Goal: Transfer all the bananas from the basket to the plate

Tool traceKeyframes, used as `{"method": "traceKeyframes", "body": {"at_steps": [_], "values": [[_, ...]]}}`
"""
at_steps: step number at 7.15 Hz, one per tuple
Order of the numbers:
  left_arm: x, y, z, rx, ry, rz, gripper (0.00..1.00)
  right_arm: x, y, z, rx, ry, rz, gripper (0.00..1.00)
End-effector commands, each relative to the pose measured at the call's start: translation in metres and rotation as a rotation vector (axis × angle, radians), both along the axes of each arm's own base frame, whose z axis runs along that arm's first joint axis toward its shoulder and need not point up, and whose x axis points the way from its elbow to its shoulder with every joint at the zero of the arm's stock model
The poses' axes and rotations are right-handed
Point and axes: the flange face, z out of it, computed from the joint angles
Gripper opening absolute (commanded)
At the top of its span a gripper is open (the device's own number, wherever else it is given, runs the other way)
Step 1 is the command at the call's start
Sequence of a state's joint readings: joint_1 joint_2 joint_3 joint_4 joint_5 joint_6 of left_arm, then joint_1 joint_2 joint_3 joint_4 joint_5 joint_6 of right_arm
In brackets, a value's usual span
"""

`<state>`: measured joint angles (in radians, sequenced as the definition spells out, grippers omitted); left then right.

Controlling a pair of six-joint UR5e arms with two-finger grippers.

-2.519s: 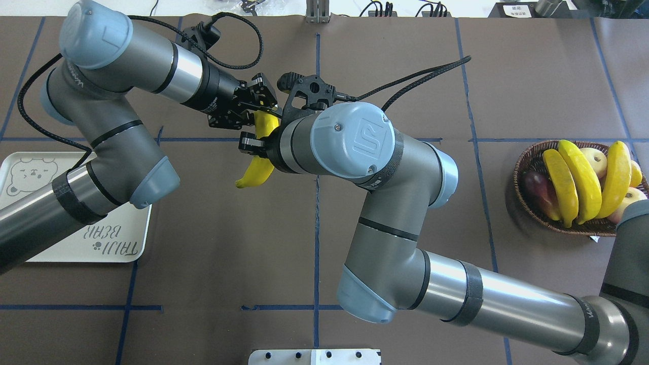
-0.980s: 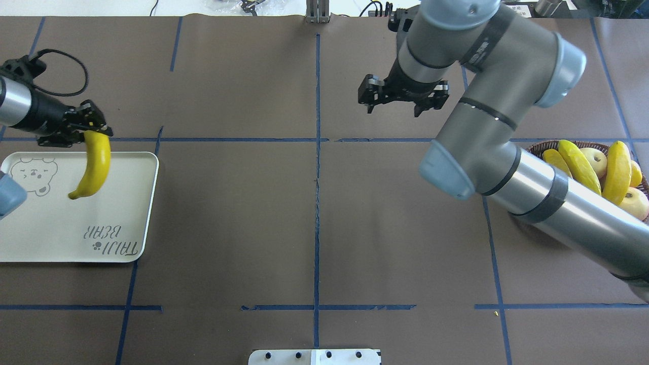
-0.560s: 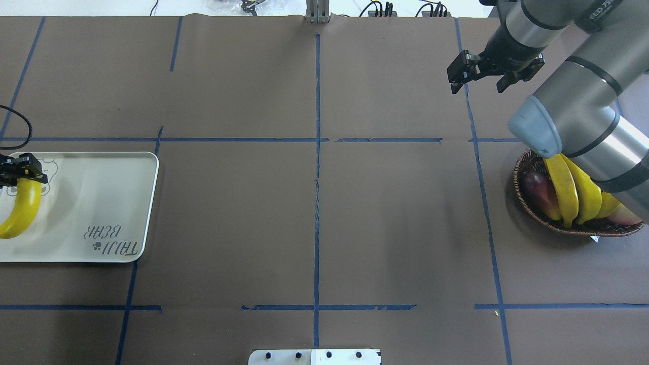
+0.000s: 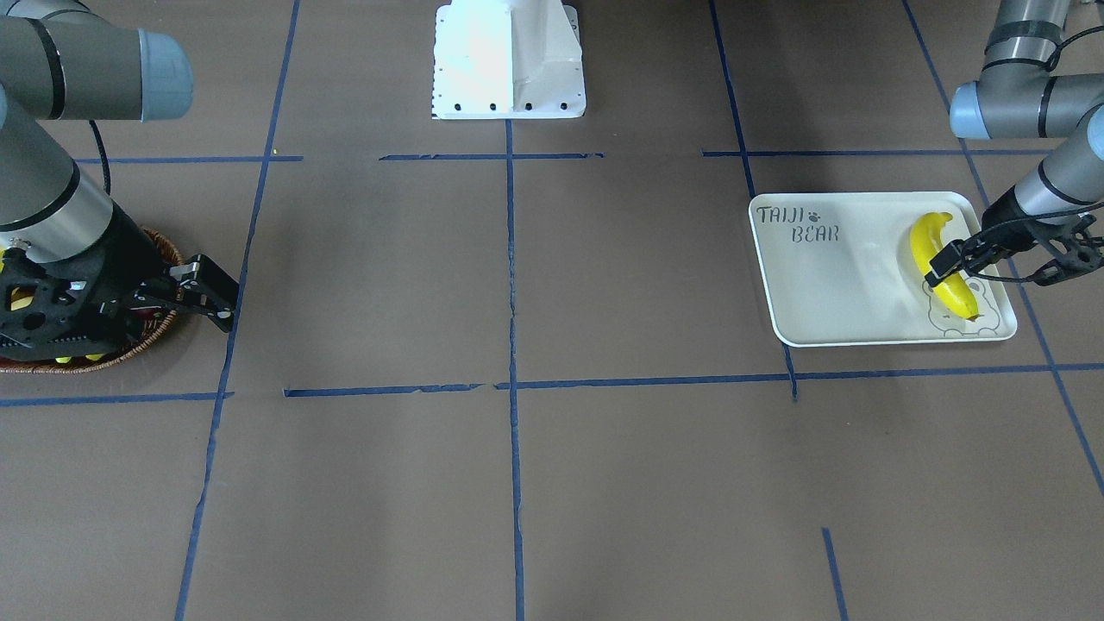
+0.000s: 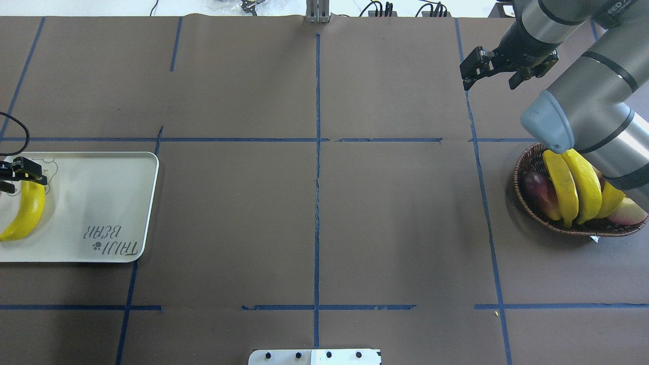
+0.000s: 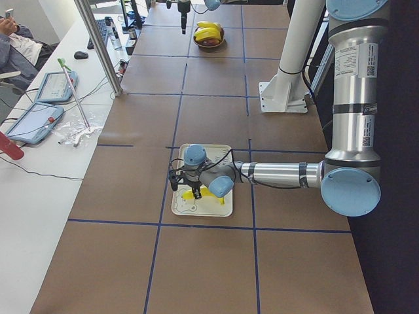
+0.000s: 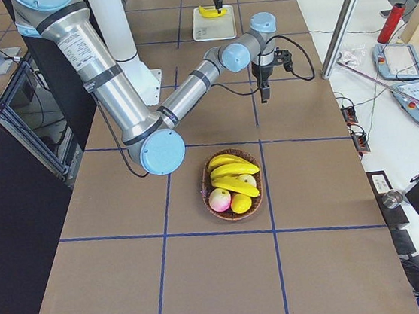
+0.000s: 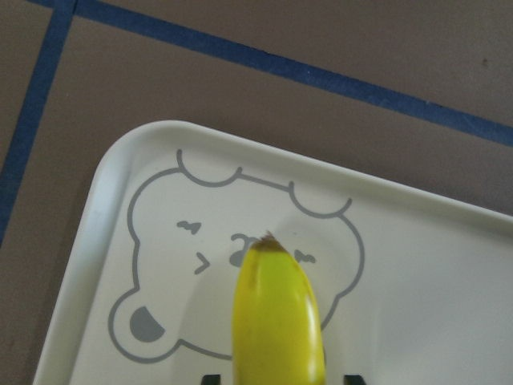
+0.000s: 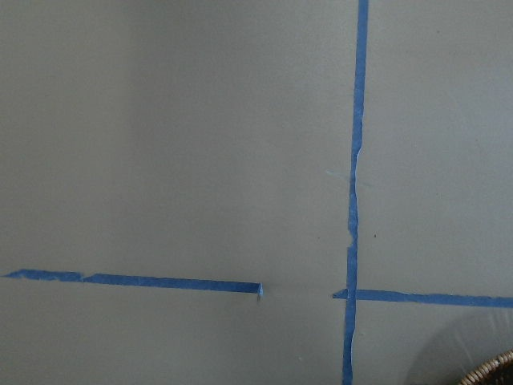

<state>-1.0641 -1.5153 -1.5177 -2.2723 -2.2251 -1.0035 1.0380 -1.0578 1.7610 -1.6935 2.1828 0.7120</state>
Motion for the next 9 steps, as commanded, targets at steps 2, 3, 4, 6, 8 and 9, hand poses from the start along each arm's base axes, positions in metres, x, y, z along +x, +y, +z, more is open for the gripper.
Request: {"method": "traceKeyframes", "body": {"at_steps": [2, 3, 4, 6, 8, 9], "values": [[-0.036, -0.028, -0.039, 0.029, 0.126, -0.004, 1.00, 0.036, 0.008, 0.046, 0.039, 0.044, -0.049, 1.00], [-0.033, -0.047, -0.084, 0.100, 0.172, 0.000, 1.00, 0.057, 0.016, 0.078, 0.052, 0.072, -0.081, 1.00], [-0.031, -0.051, -0.103, 0.135, 0.185, 0.003, 1.00, 0.071, 0.039, 0.110, 0.061, 0.105, -0.113, 1.00], [-0.029, -0.054, -0.109, 0.147, 0.189, 0.004, 1.00, 0.114, 0.087, 0.153, 0.032, 0.146, -0.107, 1.00], [-0.028, -0.056, -0.116, 0.158, 0.195, 0.002, 1.00, 0.154, 0.128, 0.215, -0.035, 0.182, -0.072, 0.99], [-0.027, -0.056, -0.117, 0.159, 0.196, 0.004, 1.00, 0.164, 0.143, 0.238, -0.062, 0.204, -0.014, 0.98]]}}
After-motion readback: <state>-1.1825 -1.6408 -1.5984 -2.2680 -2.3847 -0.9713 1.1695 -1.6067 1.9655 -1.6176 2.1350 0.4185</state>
